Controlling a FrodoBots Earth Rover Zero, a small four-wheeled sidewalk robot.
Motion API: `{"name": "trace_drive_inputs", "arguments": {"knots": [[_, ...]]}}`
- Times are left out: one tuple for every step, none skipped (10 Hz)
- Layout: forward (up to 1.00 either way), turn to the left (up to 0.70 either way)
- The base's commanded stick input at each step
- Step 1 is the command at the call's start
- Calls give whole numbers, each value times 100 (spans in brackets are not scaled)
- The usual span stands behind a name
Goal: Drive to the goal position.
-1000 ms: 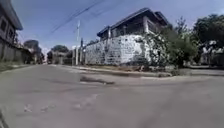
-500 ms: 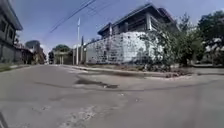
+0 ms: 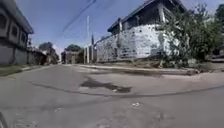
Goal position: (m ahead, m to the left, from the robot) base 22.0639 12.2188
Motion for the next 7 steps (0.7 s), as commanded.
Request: {"name": "trace_drive_inputs", "arguments": {"knots": [[100,0],[100,0],[100,0],[100,0],[100,0],[100,0],[100,0]]}}
